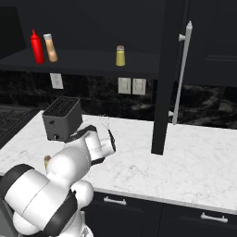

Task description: Put the shaker and condiment bottle from the counter next to their counterparts in the cabinet.

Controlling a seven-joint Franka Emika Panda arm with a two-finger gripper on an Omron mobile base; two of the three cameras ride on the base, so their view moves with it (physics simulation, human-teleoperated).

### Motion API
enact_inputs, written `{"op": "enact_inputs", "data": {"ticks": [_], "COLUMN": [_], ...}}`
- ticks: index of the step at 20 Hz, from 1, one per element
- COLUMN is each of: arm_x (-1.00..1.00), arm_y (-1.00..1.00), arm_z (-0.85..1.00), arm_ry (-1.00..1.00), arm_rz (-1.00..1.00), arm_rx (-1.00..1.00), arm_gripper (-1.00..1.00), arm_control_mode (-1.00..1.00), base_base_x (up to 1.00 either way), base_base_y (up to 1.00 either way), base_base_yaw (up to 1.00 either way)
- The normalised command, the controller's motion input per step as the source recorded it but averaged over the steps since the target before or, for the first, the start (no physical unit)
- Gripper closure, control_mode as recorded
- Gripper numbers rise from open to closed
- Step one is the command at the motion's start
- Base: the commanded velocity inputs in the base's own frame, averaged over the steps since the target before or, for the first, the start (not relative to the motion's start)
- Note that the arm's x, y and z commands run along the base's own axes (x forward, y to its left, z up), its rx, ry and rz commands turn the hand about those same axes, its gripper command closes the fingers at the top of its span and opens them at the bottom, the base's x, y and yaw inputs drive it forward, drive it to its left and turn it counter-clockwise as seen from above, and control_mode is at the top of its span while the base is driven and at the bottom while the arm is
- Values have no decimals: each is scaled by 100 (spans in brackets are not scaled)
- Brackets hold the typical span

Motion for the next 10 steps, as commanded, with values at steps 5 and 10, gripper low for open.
{"op": "enact_inputs", "data": {"ticks": [5, 10], "arm_x": [-4, -3], "arm_y": [37, 24], "arm_z": [-1, 0], "arm_ry": [-2, 6], "arm_rz": [-5, -1], "arm_rx": [0, 0], "arm_gripper": [-100, -100], "arm_control_mode": [-100, -100], "base_base_x": [0, 0], "base_base_y": [0, 0], "base_base_yaw": [0, 0]}}
